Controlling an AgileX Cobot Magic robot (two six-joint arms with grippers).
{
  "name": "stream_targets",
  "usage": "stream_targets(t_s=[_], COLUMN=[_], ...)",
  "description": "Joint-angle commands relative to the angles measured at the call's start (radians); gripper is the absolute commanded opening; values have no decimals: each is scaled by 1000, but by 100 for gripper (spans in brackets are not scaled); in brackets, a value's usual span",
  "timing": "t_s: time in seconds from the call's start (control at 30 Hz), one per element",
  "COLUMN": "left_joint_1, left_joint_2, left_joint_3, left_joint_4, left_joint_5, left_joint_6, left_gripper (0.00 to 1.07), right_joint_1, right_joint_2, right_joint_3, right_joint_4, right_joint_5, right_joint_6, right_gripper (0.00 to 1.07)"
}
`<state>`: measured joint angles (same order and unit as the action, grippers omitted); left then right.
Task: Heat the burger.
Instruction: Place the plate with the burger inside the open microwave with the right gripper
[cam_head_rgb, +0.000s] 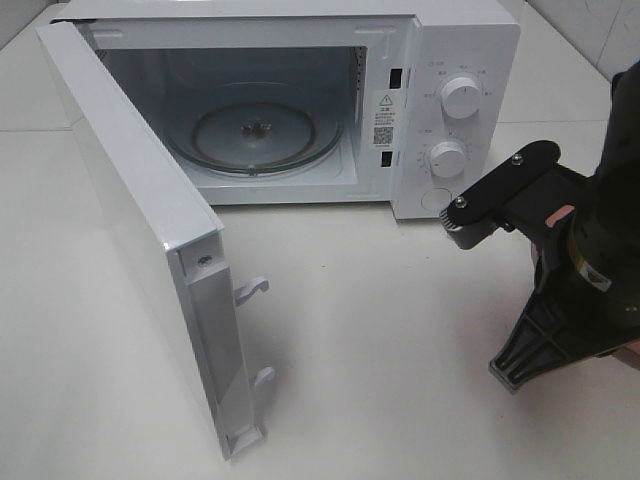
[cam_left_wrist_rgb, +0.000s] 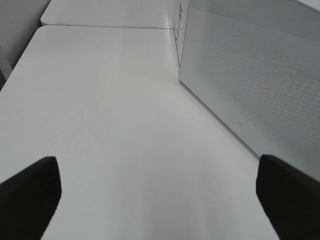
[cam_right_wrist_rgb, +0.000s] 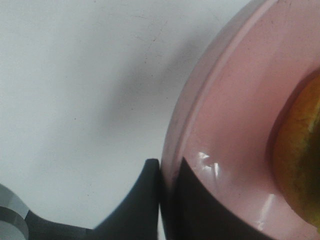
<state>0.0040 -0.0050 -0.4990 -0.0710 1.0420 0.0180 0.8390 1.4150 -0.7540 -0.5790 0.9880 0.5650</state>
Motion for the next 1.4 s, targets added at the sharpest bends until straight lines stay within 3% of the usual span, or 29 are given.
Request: stream_targets(t_s=[0.03,0.47,0.93,1.4], left_joint_1=[4,4,4,4], left_joint_2=[-20,-20,-20,-20], left_joint_3=[3,3,3,3], left_joint_4=[-1,-1,-1,-1], left_joint_5=[-5,-5,-5,-5], left_joint_6=[0,0,0,0], left_gripper=[98,98,98,98], right_joint_1=[22,128,131,131], right_joint_2=[-8,-8,-8,-8], right_joint_3=[5,5,5,5], right_joint_4=[-50,-57,-136,-164], right_joint_5=[43,28,-7,-219], right_joint_6=[-26,-218,-363,-661], right_gripper=[0,0,0,2])
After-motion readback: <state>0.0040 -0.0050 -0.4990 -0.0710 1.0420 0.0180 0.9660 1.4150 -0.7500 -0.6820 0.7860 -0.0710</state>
